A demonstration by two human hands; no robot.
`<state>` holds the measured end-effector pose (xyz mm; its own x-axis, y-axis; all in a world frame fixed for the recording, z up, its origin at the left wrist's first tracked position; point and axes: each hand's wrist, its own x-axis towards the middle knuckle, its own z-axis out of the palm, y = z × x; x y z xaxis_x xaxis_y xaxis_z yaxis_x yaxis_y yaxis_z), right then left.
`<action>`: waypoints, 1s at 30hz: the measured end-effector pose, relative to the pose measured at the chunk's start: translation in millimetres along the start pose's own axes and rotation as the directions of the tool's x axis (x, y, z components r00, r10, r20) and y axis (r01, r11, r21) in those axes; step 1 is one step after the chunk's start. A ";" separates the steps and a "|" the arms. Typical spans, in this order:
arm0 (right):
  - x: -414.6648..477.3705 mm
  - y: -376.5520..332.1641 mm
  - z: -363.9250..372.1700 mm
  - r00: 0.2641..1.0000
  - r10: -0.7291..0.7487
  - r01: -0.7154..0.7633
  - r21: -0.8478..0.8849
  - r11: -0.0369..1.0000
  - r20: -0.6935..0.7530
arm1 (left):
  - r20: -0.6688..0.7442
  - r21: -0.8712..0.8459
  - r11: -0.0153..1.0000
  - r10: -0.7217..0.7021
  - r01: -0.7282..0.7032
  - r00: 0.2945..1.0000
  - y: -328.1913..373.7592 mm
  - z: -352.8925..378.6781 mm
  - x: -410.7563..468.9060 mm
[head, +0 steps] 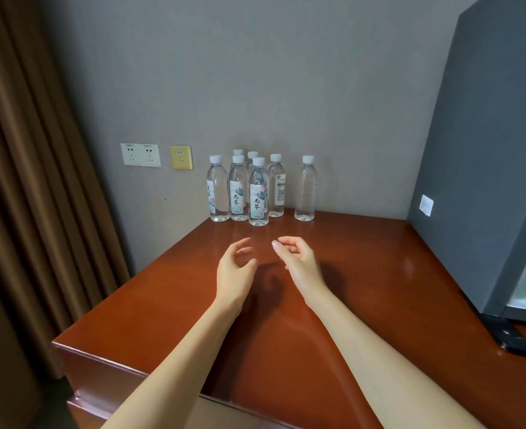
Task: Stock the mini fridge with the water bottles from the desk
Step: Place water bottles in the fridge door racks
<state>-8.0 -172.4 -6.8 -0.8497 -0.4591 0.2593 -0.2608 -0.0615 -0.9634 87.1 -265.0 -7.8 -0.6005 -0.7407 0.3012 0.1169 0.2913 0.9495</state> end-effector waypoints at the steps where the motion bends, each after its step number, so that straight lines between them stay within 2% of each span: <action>1: 6.0 1.8 3.5 1.000 -0.011 0.011 -0.006 1.000 0.000 | -0.009 -0.003 1.000 0.005 -0.005 1.000 -1.7 0.6 5.8; 11: 71.0 21.8 27.2 0.982 -0.185 0.173 -0.196 0.965 -0.045 | -0.048 0.002 1.000 0.001 -0.001 0.999 -21.4 10.8 67.5; 18: 119.4 33.1 40.8 0.982 -0.179 0.166 -0.192 0.967 -0.052 | -0.003 -0.024 1.000 -0.004 0.004 1.000 -36.0 23.1 111.5; 21: 137.9 37.1 47.1 0.988 -0.153 0.149 -0.166 0.975 -0.016 | 0.018 -0.042 0.999 0.007 -0.006 1.000 -39.9 29.6 127.8; 25: 161.3 39.6 59.2 0.991 -0.089 0.094 -0.044 0.995 0.103 | 0.062 -0.067 0.998 0.022 -0.018 0.998 -42.5 36.7 146.1; 30: 181.5 46.0 68.3 0.980 -0.066 0.075 -0.038 0.996 0.187 | 0.108 -0.047 0.999 0.002 0.003 0.994 -46.5 43.6 165.4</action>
<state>-142.9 -319.1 -8.7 -0.7297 -0.6117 0.3055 -0.3408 -0.0619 -0.9381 -52.1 -374.7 -6.0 -0.6822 -0.6704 0.2917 0.1518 0.2604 0.9535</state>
